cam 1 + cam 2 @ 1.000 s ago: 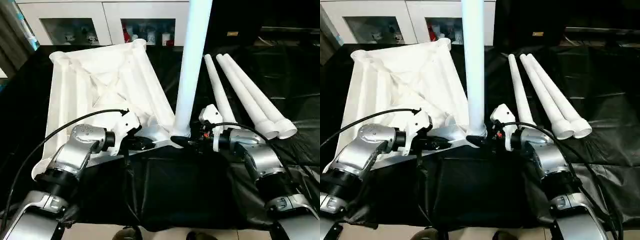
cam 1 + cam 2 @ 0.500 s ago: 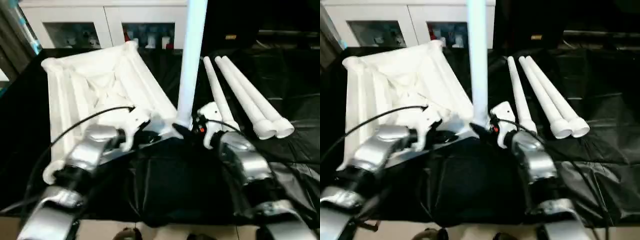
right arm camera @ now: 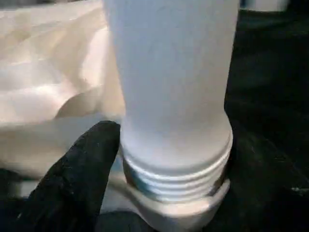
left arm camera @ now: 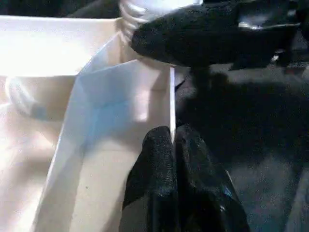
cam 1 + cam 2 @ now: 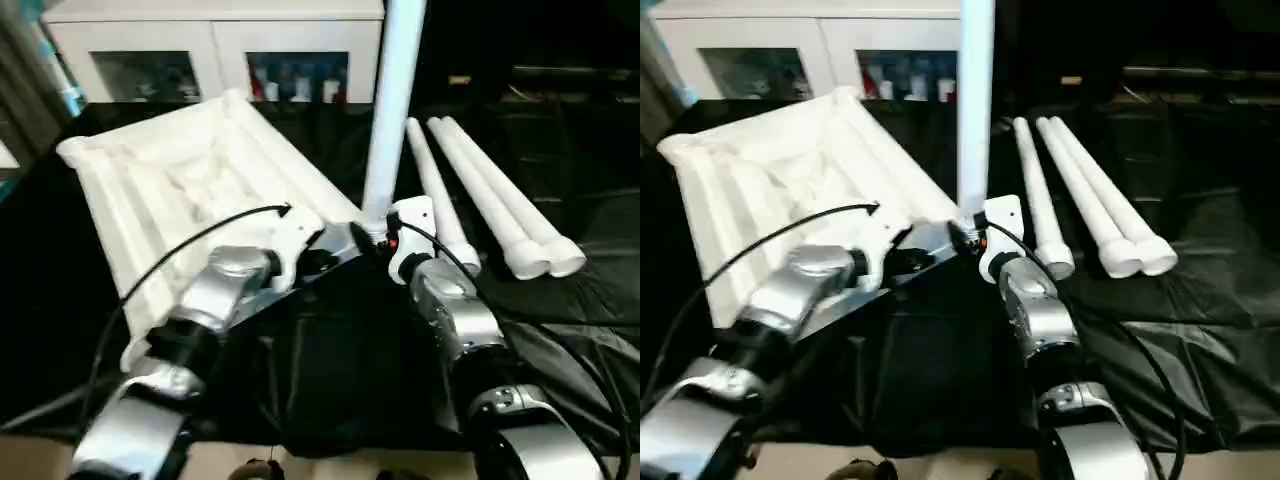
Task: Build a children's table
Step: Rotate leg to tighten
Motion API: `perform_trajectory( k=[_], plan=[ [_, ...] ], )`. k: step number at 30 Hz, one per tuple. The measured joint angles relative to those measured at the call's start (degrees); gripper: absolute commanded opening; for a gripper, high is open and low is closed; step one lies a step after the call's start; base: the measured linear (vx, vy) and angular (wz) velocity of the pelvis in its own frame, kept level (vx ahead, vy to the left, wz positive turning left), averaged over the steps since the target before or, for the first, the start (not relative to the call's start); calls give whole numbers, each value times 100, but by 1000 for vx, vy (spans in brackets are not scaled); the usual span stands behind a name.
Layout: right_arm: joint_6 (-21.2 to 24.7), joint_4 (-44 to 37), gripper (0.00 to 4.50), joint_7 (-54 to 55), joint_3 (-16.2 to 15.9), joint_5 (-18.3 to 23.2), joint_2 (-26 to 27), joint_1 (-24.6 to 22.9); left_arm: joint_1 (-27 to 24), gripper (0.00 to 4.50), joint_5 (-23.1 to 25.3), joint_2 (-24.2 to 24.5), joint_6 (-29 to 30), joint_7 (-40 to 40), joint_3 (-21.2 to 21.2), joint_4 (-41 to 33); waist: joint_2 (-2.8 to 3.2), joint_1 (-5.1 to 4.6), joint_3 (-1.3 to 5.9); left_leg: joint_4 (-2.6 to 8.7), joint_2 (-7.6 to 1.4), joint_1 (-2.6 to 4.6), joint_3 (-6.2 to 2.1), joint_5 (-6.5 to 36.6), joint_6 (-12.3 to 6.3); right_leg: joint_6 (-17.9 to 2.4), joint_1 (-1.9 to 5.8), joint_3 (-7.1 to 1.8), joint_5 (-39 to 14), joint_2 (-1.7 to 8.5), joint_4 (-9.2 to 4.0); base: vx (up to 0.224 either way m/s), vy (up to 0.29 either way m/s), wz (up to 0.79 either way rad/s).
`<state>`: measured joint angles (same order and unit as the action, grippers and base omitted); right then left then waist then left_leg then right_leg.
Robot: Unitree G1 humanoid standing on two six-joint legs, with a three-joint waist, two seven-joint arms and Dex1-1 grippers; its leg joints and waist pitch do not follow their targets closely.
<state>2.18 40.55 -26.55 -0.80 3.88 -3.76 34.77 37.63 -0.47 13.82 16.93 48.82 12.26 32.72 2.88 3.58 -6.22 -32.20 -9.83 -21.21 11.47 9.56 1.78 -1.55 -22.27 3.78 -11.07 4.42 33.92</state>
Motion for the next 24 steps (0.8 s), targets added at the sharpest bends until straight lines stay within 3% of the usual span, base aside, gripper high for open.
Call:
perform_trajectory(
  k=[4,7,15,24],
  plan=[
    [0,-276,385,-908,-265,35,-411,-56,-212,0,-136,388,-158,567,11,-360,1,1,1,10,-15,-95,-5,-18,-29,16,-97,25,-14,-7,25,25,-12,1],
    [49,-408,385,-1520,-407,118,-676,-120,-366,0,-213,678,-256,1015,67,-583,0,26,0,1,-19,-120,-8,-10,-41,12,-118,33,-16,-9,35,0,0,0],
    [223,-621,385,-2782,-634,300,-1109,-183,-629,0,-409,1068,-263,1711,192,-947,-9,39,-6,-46,-17,-136,0,0,-37,-14,-116,13,-4,-5,26,0,0,0],
    [272,-825,316,-2854,-650,326,-1117,-308,-640,0,-427,1106,-277,1723,181,-933,-8,30,-6,-45,-17,-128,1,7,-21,-19,-112,11,3,-5,29,0,0,0]
  ],
)
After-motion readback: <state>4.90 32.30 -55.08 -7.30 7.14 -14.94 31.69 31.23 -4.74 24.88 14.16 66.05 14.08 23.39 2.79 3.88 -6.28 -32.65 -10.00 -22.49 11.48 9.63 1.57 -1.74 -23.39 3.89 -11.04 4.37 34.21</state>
